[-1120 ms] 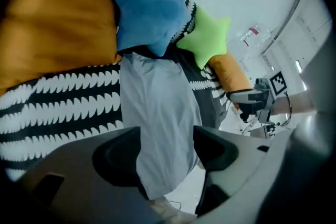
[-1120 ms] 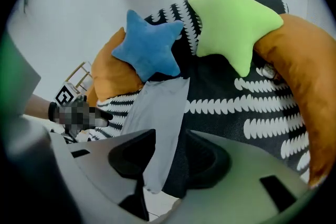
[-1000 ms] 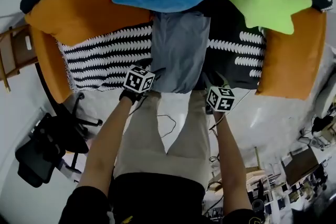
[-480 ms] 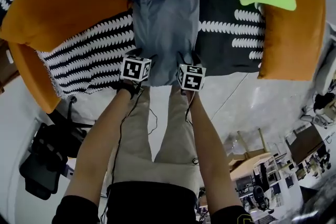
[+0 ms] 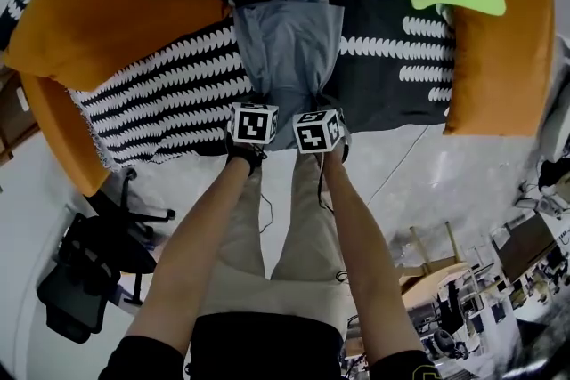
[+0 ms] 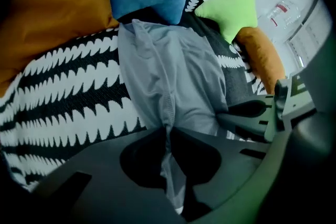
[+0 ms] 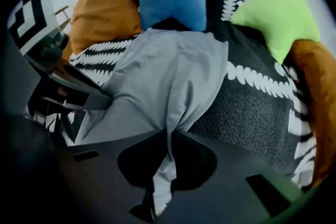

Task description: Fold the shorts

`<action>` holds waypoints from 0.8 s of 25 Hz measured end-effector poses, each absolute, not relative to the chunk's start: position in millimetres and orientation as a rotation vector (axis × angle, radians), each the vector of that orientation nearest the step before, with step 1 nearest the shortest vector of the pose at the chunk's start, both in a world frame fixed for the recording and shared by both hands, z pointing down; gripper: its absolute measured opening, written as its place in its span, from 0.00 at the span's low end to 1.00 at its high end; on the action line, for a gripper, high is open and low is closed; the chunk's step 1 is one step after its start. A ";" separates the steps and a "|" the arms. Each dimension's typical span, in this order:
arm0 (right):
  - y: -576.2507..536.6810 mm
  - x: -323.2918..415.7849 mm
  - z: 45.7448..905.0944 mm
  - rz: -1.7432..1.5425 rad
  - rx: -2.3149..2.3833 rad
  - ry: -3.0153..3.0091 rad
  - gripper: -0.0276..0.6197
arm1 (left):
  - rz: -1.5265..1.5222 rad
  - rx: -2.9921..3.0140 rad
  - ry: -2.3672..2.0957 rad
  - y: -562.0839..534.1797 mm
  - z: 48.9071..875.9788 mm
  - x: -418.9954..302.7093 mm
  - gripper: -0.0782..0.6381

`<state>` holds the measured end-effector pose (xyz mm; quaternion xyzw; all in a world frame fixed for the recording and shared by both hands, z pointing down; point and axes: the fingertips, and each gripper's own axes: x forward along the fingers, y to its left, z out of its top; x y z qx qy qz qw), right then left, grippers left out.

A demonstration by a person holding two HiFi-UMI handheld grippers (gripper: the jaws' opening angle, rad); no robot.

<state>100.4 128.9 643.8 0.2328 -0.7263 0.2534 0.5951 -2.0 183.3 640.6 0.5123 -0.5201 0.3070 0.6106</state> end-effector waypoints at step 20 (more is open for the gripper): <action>51.0 123.3 424.0 0.933 0.656 -2.115 0.10 | 0.359 1.828 -1.102 105.5 420.8 -9.9 0.15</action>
